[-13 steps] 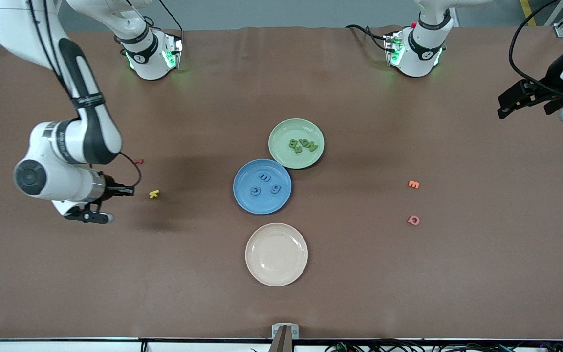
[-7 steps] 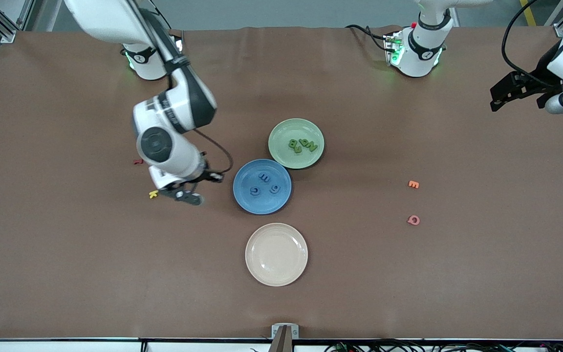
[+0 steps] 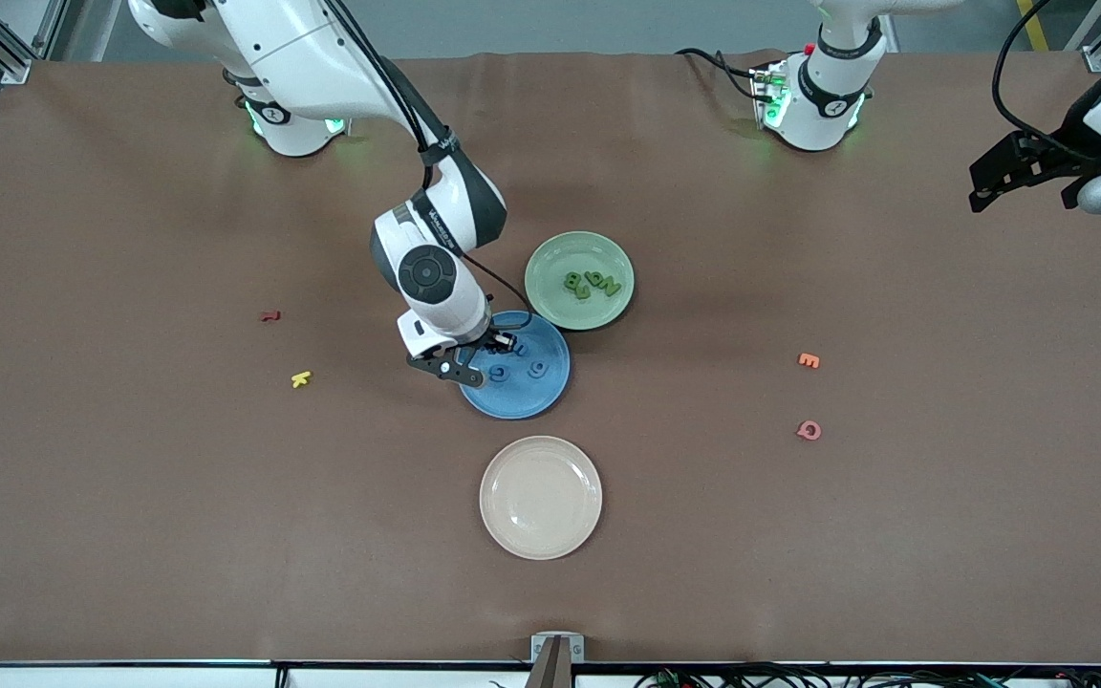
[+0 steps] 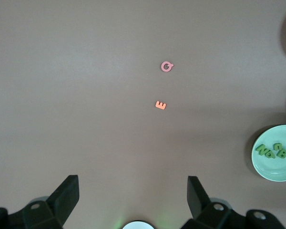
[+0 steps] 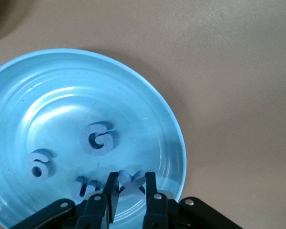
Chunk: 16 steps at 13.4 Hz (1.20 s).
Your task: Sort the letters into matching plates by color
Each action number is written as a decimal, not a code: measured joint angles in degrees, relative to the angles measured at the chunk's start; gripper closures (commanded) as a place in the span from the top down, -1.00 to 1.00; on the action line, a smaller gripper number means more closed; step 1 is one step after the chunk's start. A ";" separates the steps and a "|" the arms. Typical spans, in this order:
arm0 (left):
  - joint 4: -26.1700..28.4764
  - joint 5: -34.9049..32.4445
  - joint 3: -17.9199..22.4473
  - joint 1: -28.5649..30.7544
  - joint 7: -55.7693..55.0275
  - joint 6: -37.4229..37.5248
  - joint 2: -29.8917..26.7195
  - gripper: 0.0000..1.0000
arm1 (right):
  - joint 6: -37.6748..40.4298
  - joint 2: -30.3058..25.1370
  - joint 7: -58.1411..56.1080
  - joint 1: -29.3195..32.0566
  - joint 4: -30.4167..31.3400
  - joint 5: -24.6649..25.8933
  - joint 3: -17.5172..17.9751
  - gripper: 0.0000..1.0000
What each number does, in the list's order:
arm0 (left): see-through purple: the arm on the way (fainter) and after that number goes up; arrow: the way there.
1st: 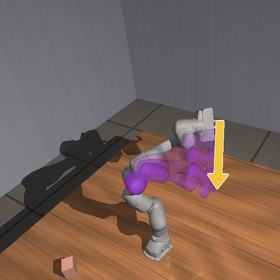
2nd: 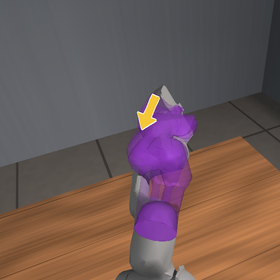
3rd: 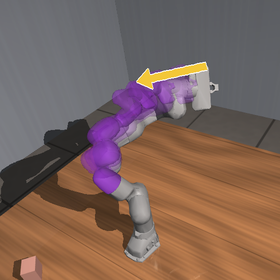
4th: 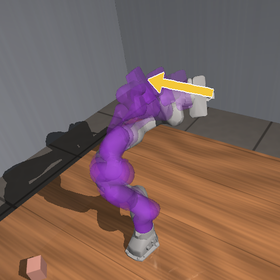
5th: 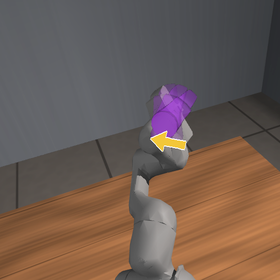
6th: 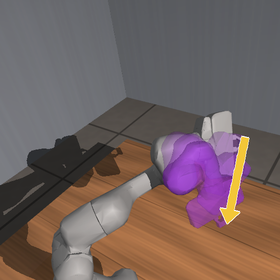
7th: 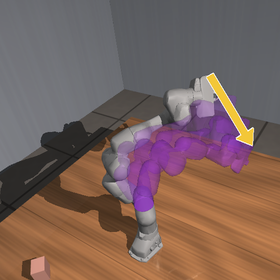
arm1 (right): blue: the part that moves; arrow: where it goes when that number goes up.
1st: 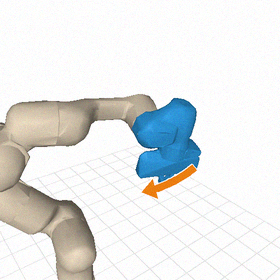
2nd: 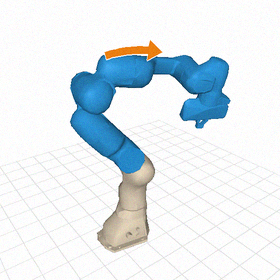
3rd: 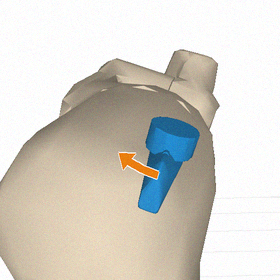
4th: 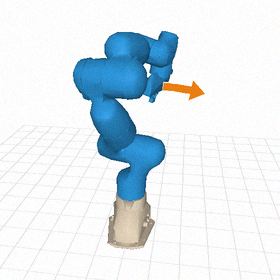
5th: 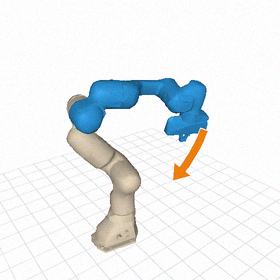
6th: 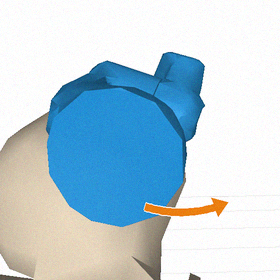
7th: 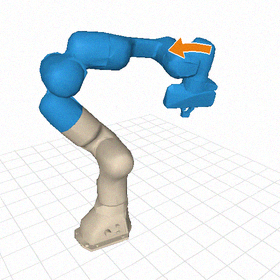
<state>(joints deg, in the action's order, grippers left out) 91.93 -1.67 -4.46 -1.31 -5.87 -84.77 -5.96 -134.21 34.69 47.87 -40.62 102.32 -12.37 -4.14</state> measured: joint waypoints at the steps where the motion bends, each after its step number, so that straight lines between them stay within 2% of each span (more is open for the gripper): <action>1: 0.11 0.00 0.00 0.00 0.00 0.00 0.00 1.00 | 0.04 -0.01 0.00 0.00 -0.17 -0.01 -0.04 -0.80; 2: 0.21 0.00 0.00 -0.01 0.01 0.00 0.00 1.00 | 0.10 -0.01 0.00 0.00 -0.41 -0.02 -0.05 -0.76; 3: 0.27 0.00 0.00 -0.01 0.01 0.00 0.00 1.00 | 0.12 -0.01 0.00 0.00 -0.52 -0.04 -0.05 -0.43; 4: 0.28 0.00 0.00 -0.02 0.01 0.00 0.00 1.00 | 0.12 0.00 0.00 0.00 -0.52 -0.05 -0.05 0.22; 5: 0.29 0.00 0.00 -0.03 0.02 0.00 0.00 1.00 | 0.12 0.01 0.00 0.00 -0.52 -0.07 -0.05 0.78; 6: 0.30 0.00 -0.04 -0.05 0.02 0.00 0.00 1.00 | 0.14 0.02 0.01 0.00 -0.52 -0.10 -0.06 0.95; 9: 0.33 0.00 -0.27 -0.16 0.03 0.00 0.00 1.00 | 0.95 -0.01 0.02 -0.01 -0.66 -0.12 -0.07 0.98; 12: 0.36 0.00 -0.33 -0.16 0.03 0.00 0.00 1.00 | 9.63 -2.74 0.02 0.10 -2.36 -0.12 -0.67 0.99; 14: 0.41 0.00 -0.33 -0.16 0.03 0.04 -0.02 1.00 | 20.20 -8.94 -0.60 1.61 -3.59 -0.11 -1.43 0.99; 16: 0.43 0.00 -0.35 -0.16 0.03 0.23 -0.06 1.00 | 31.68 -17.69 -6.12 6.39 -3.86 -0.08 -1.83 0.99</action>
<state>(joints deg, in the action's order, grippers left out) 92.35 -1.67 -4.80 -1.47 -5.84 -84.54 -6.02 -102.53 17.00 41.76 -34.23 98.47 -12.45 -5.97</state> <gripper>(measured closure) 0.000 0.004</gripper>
